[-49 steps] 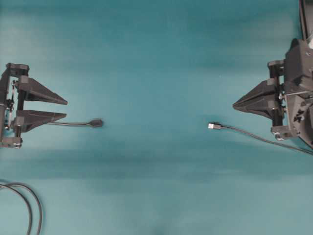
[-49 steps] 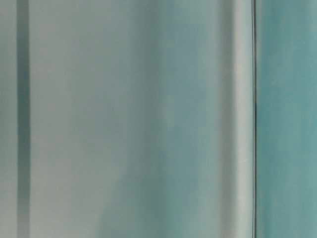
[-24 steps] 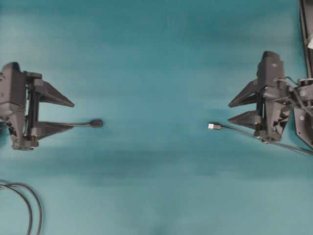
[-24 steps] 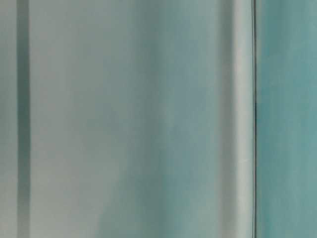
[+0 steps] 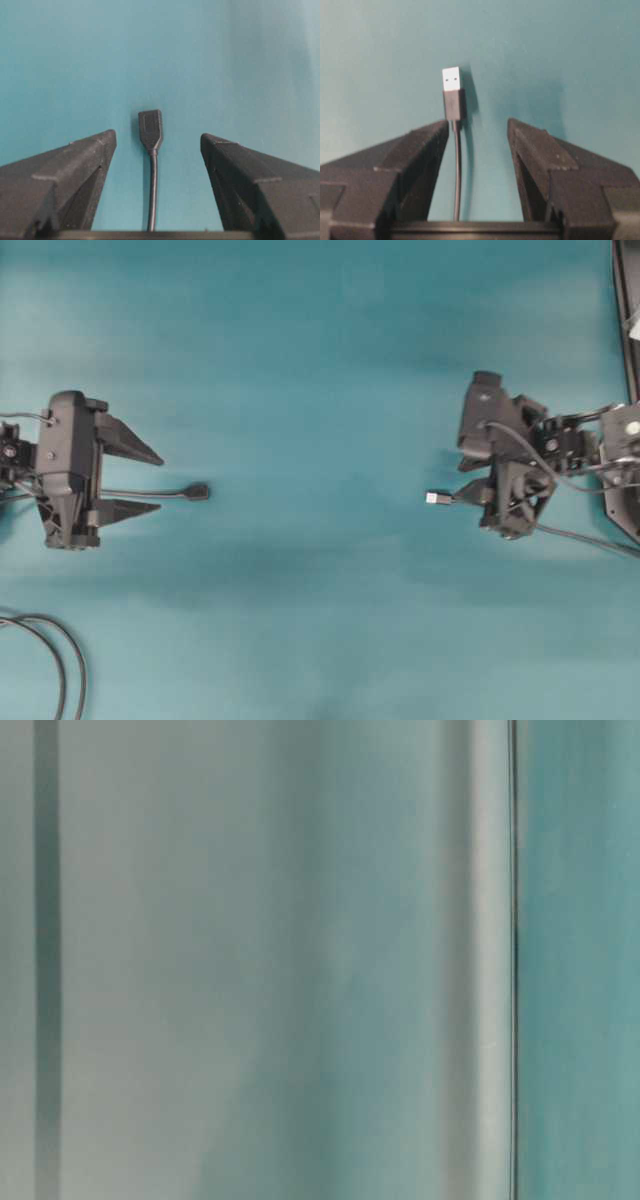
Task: Insert the USB using both arms.
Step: 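Lower the right gripper around the male USB plug and close it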
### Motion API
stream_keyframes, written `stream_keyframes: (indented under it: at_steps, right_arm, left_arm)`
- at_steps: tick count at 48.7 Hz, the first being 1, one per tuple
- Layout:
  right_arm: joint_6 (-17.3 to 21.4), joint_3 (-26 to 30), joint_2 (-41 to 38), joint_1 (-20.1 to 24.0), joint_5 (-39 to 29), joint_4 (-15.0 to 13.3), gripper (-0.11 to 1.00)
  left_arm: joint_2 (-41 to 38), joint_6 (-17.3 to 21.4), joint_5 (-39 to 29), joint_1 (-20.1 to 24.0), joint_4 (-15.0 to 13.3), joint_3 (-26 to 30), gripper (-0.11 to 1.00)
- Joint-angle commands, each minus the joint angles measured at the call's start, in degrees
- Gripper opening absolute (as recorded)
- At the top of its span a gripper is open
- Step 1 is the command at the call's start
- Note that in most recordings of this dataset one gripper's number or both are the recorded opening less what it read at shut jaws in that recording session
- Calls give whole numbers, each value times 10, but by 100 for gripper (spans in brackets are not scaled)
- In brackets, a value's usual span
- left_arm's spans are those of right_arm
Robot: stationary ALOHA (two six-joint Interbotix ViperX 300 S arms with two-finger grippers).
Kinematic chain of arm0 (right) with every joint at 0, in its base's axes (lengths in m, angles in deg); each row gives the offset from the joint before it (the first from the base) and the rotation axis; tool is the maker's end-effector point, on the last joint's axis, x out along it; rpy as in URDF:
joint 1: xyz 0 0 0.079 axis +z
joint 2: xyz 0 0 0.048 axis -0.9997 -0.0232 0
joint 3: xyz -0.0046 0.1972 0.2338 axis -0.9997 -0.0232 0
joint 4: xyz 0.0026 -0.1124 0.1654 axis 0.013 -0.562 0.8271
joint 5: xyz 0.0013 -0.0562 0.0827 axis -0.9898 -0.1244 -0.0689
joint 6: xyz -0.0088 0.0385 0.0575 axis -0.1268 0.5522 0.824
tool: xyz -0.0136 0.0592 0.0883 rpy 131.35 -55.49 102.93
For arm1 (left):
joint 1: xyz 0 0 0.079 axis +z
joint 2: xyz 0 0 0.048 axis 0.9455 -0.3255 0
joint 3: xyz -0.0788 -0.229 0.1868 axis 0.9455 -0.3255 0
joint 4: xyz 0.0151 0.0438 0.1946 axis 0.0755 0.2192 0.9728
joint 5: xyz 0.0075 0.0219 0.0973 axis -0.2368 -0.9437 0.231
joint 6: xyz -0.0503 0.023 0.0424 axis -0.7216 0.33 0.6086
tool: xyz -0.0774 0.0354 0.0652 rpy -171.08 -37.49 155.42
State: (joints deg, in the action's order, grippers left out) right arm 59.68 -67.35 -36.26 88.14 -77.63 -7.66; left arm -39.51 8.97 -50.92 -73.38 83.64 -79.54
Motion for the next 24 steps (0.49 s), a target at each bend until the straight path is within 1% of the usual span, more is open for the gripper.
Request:
stream_keyframes:
  at_steps: [1,6,14,24]
  right_arm:
    - [0,24,-18,2,-1,0,54]
    - [-2,35,-38,4,-12,-1,54]
    - [-1,53,-61,21,-38,-6,54]
    - [2,62,-78,29,-46,-14,54]
  left_arm:
    - [-7,8,5,0,1,16,87]
    - [-15,8,5,0,1,18,88]
    - [-18,7,5,0,1,21,87]
    - [-19,7,3,0,1,24,87]
